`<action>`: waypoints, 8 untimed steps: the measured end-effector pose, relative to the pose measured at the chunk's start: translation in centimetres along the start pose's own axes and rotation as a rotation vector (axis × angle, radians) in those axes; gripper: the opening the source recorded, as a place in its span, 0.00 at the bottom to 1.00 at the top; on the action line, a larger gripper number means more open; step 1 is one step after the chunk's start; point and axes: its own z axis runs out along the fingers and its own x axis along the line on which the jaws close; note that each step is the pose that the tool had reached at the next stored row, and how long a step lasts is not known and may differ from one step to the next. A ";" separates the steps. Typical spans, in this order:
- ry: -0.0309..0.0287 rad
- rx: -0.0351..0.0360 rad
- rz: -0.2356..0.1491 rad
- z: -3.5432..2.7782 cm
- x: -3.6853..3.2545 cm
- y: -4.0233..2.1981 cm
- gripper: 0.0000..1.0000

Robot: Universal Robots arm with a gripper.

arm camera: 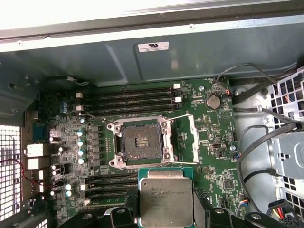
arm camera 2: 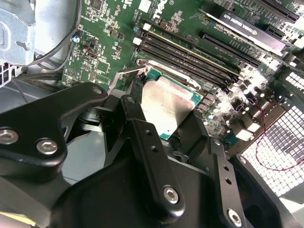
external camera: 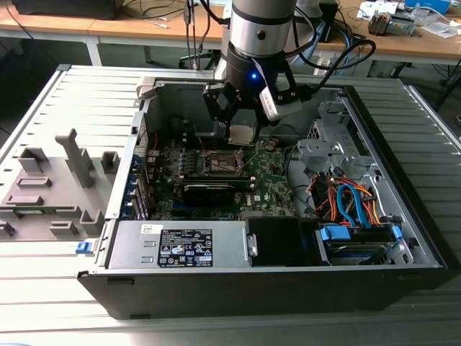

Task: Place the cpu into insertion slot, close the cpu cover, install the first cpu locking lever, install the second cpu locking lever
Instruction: 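Place the cpu into insertion slot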

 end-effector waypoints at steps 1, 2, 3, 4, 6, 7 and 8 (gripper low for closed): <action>-0.0001 0.0001 0.002 0.00 0.00 0.00 0.55; -0.0002 0.0000 0.003 0.00 0.00 0.00 0.55; -0.0004 0.0000 0.004 0.00 0.00 0.00 0.55; -0.0006 -0.0001 0.006 0.00 0.00 0.00 0.55; -0.0009 -0.0001 0.010 0.00 0.00 0.00 0.55; -0.0010 -0.0002 0.011 0.00 0.00 0.00 0.55; -0.0011 -0.0002 0.013 0.00 0.00 0.00 0.55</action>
